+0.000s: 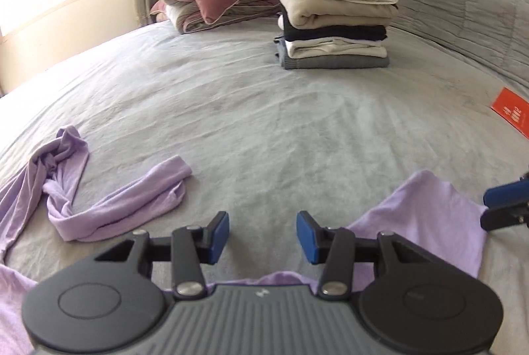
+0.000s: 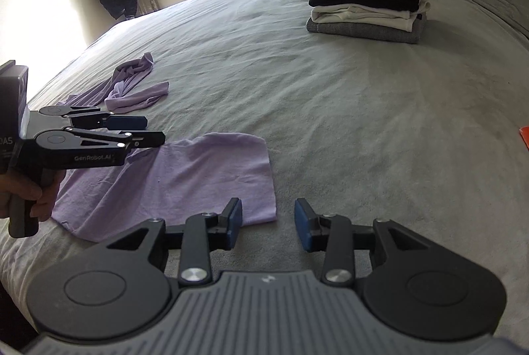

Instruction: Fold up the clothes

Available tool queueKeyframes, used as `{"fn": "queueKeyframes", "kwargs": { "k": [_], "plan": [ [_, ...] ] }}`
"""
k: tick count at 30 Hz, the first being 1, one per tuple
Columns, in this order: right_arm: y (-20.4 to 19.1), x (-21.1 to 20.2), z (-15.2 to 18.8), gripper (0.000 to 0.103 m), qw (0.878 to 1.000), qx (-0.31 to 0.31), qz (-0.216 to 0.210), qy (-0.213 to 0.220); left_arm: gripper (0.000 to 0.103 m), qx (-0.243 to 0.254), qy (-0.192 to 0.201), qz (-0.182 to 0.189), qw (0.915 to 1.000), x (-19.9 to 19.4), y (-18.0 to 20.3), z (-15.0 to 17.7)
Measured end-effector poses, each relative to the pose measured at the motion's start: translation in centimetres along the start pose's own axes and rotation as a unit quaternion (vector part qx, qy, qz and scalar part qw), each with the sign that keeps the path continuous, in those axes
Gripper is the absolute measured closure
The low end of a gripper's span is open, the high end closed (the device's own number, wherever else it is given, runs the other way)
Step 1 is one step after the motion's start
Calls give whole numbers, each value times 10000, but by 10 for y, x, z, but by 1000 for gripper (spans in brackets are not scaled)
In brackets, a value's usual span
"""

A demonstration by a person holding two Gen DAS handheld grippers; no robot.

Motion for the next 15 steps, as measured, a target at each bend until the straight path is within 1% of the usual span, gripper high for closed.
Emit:
{"fn": "queueKeyframes", "kwargs": {
  "k": [1, 3, 5, 8, 13, 15],
  "plan": [
    [0, -1, 0, 63, 10000, 32, -53, -6, 57, -149, -12, 48, 9999, 1, -2, -3],
    [0, -1, 0, 63, 9999, 100, -134, -19, 56, -366, -17, 327, 9988, 0, 0, -9],
    [0, 0, 1, 63, 9997, 172, -196, -37, 55, -455, -17, 754, 9961, -1, 7, -15],
    [3, 3, 1, 63, 9992, 302, -273, -64, 51, -498, -91, 1437, 9883, 2, 22, -22],
    [12, 3, 1, 63, 9965, 674, -490, -50, 50, -167, -254, 1896, 9814, 13, 47, -31],
    [16, 3, 2, 63, 9950, 827, -565, -32, 50, -107, -341, 2040, 9783, 19, 53, -34]
  ]
}}
Point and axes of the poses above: each gripper's, at about its wrist camera, not at the fingertips, and x roughly the way its jaws point, y to its right, z to its underside, the point moved 3 cm from there along x, roughly the way its jaws point, and after that the axes turned 4 degrees about x, right-handed, at the moved point
